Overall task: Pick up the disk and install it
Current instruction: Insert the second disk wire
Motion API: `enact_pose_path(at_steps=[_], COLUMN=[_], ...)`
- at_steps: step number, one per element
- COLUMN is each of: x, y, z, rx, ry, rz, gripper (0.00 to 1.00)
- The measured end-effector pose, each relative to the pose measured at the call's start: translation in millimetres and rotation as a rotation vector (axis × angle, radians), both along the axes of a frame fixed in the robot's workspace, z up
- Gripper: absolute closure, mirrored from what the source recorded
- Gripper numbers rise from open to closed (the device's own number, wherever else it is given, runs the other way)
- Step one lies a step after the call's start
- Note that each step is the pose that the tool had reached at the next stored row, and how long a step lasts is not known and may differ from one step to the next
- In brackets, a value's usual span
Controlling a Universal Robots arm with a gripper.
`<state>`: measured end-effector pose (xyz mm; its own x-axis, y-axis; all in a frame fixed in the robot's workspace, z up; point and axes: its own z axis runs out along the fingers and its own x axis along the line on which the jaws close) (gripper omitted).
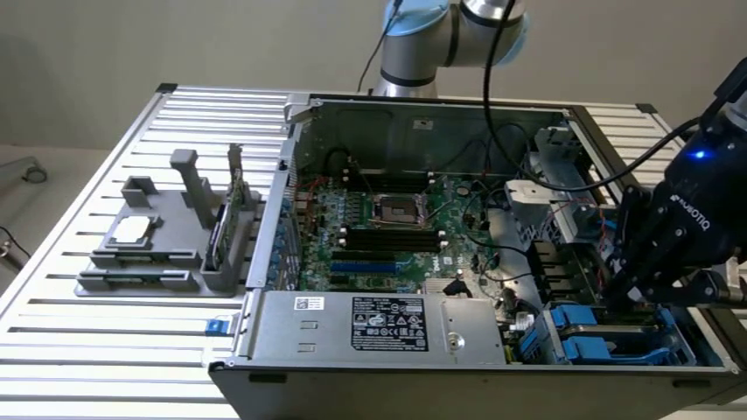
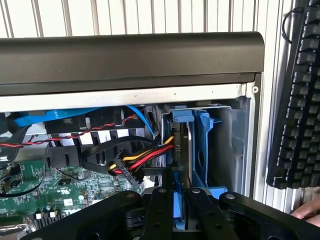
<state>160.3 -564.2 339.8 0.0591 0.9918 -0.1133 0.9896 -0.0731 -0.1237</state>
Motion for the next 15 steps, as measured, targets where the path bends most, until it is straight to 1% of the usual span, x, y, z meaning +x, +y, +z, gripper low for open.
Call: enact_pose_path(at_steps=[4,8,9,11,15], x=[0.0,0.0,0.0,0.0,0.0], y=[-5.5,-8.0,-8.6,-9.7,-13.0], z=[-0.2,-0.1,-0.2,-0.1,-0.1], rx=[0.0207,0.0435,0.0484,0.0554,0.0658], ry=[0.0000,0.0000,0.0000,0.0000,-0.0012], rz=[0.000,0.000,0.001,0.001,0.003], gripper=[0.83,0.83,0.83,0.83,0.83])
